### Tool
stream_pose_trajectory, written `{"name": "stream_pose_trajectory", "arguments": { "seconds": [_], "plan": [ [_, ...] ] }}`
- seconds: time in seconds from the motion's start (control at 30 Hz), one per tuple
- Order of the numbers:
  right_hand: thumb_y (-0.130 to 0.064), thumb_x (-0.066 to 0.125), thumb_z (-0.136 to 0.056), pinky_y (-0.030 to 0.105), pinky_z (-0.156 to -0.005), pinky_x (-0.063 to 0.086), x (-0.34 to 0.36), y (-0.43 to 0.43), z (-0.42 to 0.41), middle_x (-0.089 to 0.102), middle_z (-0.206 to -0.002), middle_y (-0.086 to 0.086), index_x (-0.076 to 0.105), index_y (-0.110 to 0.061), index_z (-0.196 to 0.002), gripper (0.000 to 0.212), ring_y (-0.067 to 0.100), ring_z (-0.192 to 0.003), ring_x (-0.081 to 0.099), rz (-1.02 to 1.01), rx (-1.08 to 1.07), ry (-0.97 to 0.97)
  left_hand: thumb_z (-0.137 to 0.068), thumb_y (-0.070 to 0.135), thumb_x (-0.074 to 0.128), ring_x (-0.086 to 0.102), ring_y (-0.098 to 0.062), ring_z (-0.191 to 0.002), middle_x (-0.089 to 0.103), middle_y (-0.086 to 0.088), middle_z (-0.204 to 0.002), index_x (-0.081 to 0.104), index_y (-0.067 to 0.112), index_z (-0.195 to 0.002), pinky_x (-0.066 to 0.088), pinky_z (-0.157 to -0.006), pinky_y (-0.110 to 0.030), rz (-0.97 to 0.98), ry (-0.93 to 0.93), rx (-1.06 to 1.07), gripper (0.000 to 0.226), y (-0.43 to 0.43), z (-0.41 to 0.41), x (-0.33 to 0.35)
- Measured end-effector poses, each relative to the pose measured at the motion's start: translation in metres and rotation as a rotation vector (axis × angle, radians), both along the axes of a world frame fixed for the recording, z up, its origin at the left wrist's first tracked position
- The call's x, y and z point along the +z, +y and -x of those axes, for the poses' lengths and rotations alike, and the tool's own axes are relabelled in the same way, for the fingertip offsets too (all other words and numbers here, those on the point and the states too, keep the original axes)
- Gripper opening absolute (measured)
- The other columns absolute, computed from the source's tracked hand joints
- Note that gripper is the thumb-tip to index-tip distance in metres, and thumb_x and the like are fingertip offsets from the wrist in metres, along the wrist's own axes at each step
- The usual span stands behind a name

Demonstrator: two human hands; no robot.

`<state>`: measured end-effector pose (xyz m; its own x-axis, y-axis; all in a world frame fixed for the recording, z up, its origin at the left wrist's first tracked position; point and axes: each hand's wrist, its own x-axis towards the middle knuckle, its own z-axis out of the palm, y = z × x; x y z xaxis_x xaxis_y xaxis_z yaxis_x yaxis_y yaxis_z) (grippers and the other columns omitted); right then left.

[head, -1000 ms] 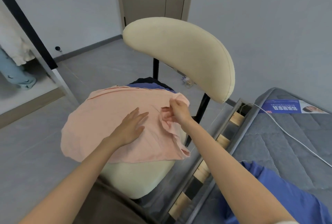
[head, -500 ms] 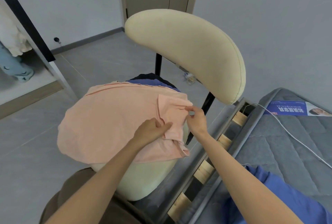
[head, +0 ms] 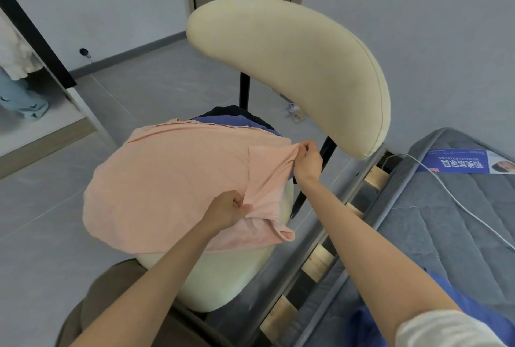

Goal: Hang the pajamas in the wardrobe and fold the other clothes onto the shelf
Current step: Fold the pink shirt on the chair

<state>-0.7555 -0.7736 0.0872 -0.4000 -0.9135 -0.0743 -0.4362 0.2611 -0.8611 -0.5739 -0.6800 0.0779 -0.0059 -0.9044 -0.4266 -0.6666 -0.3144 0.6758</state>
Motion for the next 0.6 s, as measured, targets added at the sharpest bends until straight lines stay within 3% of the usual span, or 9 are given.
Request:
{"name": "stream_pose_trajectory", "arguments": {
  "seconds": [0.13, 0.23, 0.3, 0.4, 0.47, 0.53, 0.6],
  "plan": [
    [-0.015, 0.033, -0.101, 0.029, -0.071, 0.038, 0.0, -0.009, -0.001, 0.056, -0.112, 0.014, 0.053, -0.005, -0.101, 0.022, 0.022, -0.084, 0.049, -0.043, -0.008, 0.069, -0.086, 0.026, 0.066, 0.049, -0.014, -0.076, 0.053, 0.005, -0.075, 0.05, 0.021, -0.069, 0.034, -0.061, -0.023, -0.019, 0.065, 0.021, 0.023, 0.001, -0.002, -0.006],
    [-0.017, 0.039, -0.1, 0.035, -0.086, 0.047, 0.0, -0.003, -0.003, 0.047, -0.126, 0.014, 0.056, -0.009, -0.115, 0.024, 0.024, -0.092, 0.053, -0.032, 0.037, -0.013, -0.084, 0.029, 0.066, 0.05, -0.015, -0.081, 0.053, 0.006, -0.08, 0.049, 0.02, -0.076, 0.035, -0.063, -0.024, -0.038, 0.072, 0.052, 0.022, 0.0, 0.003, -0.004],
    [-0.019, 0.041, -0.1, 0.038, -0.095, 0.046, -0.002, 0.008, -0.001, 0.038, -0.136, 0.011, 0.049, -0.012, -0.128, 0.031, 0.026, -0.104, 0.054, -0.01, 0.053, -0.075, -0.082, 0.035, 0.068, 0.049, -0.012, -0.079, 0.051, 0.008, -0.08, 0.046, 0.021, -0.078, 0.035, -0.061, -0.024, -0.037, 0.095, 0.121, 0.026, -0.002, 0.007, -0.001],
    [-0.023, 0.045, -0.099, 0.025, -0.085, 0.042, -0.009, 0.035, 0.003, 0.035, -0.139, 0.006, 0.04, -0.013, -0.134, 0.037, 0.014, -0.095, 0.055, 0.03, 0.028, -0.13, -0.081, 0.045, 0.067, 0.051, -0.012, -0.077, 0.054, 0.009, -0.079, 0.046, 0.021, -0.078, 0.036, -0.061, -0.024, 0.014, 0.167, 0.216, 0.032, -0.009, 0.017, 0.007],
    [-0.028, 0.05, -0.096, 0.017, -0.074, 0.041, -0.015, 0.057, 0.005, 0.041, -0.132, 0.004, 0.041, -0.019, -0.123, 0.03, 0.004, -0.086, 0.052, 0.013, 0.079, -0.176, -0.082, 0.05, 0.063, 0.053, -0.015, -0.079, 0.055, 0.009, -0.079, 0.048, 0.021, -0.077, 0.038, -0.065, -0.027, 0.037, 0.169, 0.242, 0.033, -0.018, 0.024, 0.013],
    [-0.034, 0.059, -0.091, 0.02, -0.073, 0.045, -0.02, 0.079, 0.006, 0.045, -0.124, 0.003, 0.035, -0.025, -0.114, 0.034, 0.005, -0.092, 0.052, -0.068, 0.22, -0.262, -0.085, 0.051, 0.059, 0.054, -0.02, -0.082, 0.057, 0.005, -0.081, 0.051, 0.017, -0.078, 0.039, -0.07, -0.029, 0.051, 0.155, 0.252, 0.035, -0.03, 0.03, 0.018],
    [-0.039, 0.068, -0.084, 0.03, -0.075, 0.05, -0.024, 0.1, 0.009, 0.045, -0.115, -0.001, 0.027, -0.026, -0.116, 0.053, 0.012, -0.095, 0.054, -0.202, 0.379, -0.265, -0.087, 0.048, 0.056, 0.054, -0.023, -0.082, 0.058, 0.002, -0.079, 0.057, 0.015, -0.077, 0.039, -0.069, -0.028, 0.061, 0.179, 0.267, 0.035, -0.042, 0.036, 0.022]
  ]
}}
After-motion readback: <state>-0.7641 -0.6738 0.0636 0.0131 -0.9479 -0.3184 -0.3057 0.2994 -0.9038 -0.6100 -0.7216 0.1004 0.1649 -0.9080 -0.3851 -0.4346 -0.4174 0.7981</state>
